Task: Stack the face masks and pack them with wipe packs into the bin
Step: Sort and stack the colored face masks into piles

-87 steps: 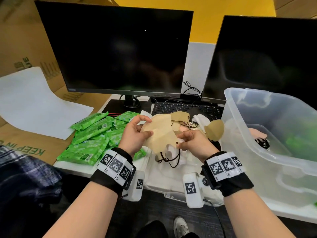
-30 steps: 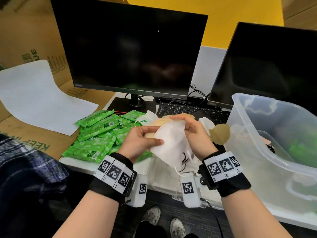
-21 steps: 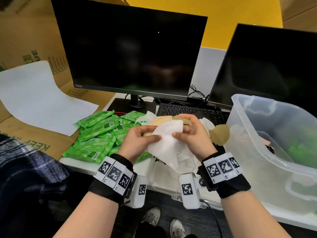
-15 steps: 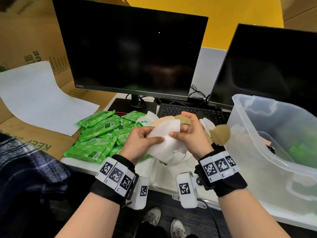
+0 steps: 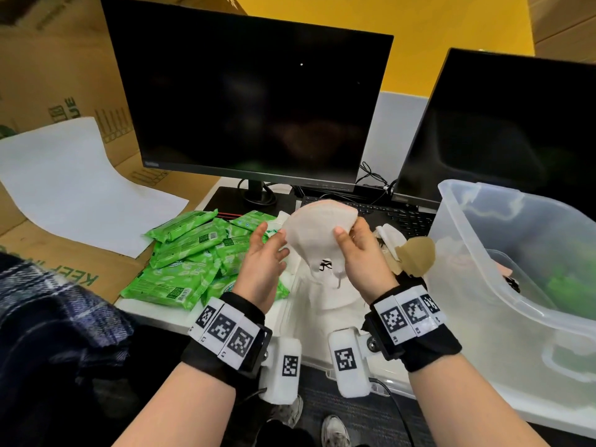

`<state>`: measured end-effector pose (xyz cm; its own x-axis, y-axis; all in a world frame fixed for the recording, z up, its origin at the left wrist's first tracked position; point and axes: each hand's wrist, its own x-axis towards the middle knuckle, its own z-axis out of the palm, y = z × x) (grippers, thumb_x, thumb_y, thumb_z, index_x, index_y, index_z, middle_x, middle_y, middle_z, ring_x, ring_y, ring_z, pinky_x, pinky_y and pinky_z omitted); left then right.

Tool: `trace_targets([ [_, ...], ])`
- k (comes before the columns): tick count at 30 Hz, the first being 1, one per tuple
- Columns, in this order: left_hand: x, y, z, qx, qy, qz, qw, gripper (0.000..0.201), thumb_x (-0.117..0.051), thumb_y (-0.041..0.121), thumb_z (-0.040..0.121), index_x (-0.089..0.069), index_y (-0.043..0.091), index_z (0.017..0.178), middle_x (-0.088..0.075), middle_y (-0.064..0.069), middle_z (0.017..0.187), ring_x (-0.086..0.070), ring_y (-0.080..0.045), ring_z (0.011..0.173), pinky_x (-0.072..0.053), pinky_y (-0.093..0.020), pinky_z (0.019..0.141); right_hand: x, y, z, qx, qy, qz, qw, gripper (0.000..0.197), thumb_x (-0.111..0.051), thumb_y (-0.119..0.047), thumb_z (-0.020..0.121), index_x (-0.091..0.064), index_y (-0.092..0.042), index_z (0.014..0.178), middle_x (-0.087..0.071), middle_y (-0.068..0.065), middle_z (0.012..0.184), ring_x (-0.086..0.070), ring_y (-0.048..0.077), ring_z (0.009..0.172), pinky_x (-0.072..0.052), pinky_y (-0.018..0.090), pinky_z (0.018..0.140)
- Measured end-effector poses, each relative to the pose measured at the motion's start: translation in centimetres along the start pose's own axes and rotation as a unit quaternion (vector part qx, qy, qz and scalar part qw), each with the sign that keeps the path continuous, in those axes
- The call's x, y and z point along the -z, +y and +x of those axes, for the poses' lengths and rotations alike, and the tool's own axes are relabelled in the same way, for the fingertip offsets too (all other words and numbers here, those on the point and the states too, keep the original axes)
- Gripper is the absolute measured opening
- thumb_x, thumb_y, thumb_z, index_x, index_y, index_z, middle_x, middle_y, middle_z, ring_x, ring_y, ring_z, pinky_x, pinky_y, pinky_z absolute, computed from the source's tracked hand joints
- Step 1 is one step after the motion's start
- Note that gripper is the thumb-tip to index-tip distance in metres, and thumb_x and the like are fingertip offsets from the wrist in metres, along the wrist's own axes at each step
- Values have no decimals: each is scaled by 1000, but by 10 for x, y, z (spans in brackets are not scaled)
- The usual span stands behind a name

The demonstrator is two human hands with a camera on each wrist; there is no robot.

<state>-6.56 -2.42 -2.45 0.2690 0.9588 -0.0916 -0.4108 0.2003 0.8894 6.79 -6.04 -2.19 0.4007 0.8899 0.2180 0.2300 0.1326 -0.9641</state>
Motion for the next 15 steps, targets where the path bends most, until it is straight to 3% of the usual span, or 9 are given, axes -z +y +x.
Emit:
trace_targets([
  [1, -3, 0, 0, 17, -14, -26, 999, 52, -41, 17, 98, -20, 22, 145, -56, -12, 117, -53, -27, 112, -36, -37, 102, -2, 2, 0, 1, -10, -5, 1000, 19, -43, -17, 97, -45, -18, 116, -57, 4, 119, -53, 20, 116, -41, 43, 103],
  [4, -9, 1, 2, 23, -42, -61, 997, 59, -38, 9, 98, -8, 19, 147, -59, -2, 101, -57, -18, 94, -43, -33, 93, -6, 3, -2, -19, -60, -3, 998, 26, -46, -8, 95, -41, -13, 119, -58, 0, 112, -55, 13, 106, -45, 35, 99],
  [7, -6, 0, 6, -1, -36, 0, 999, 71, -47, 2, 93, -5, 21, 147, -58, -6, 116, -55, -18, 100, -43, -32, 93, -3, 1, 1, -28, -81, -4, 996, 41, -51, 6, 88, -39, -12, 123, -58, 4, 114, -57, 16, 105, -48, 35, 94],
  [9, 2, 0, 12, -32, -23, 32, 999, 80, -56, -4, 85, -12, 25, 145, -57, -11, 112, -59, -17, 96, -48, -30, 86, 0, 1, 6, -22, -71, -18, 997, 47, -51, 8, 87, -40, -9, 129, -57, 11, 121, -57, 23, 109, -49, 40, 93],
  [11, 10, 4, 15, -77, -20, 66, 995, 85, -61, -13, 77, -24, 31, 141, -56, -10, 97, -61, -12, 83, -51, -28, 78, 3, 1, 12, -32, -70, -21, 997, 43, -50, 7, 88, -41, -12, 126, -58, 16, 117, -60, 30, 102, -53, 43, 80],
  [13, 17, 10, 17, -106, -56, 105, 987, 86, -60, -20, 72, -35, 37, 131, -56, -9, 93, -63, -7, 76, -53, -32, 75, 3, -1, 17, -39, -82, -22, 996, 37, -50, 6, 89, -41, -15, 117, -62, 16, 103, -62, 28, 82, -52, 35, 60],
  [15, 21, 16, 17, -100, -122, 143, 977, 77, -53, -26, 72, -47, 34, 120, -59, -6, 95, -63, -6, 75, -53, -32, 70, 0, -3, 22, -37, -94, -34, 994, 36, -52, 6, 88, -41, -15, 114, -62, 9, 85, -59, 16, 66, -48, 22, 50],
])
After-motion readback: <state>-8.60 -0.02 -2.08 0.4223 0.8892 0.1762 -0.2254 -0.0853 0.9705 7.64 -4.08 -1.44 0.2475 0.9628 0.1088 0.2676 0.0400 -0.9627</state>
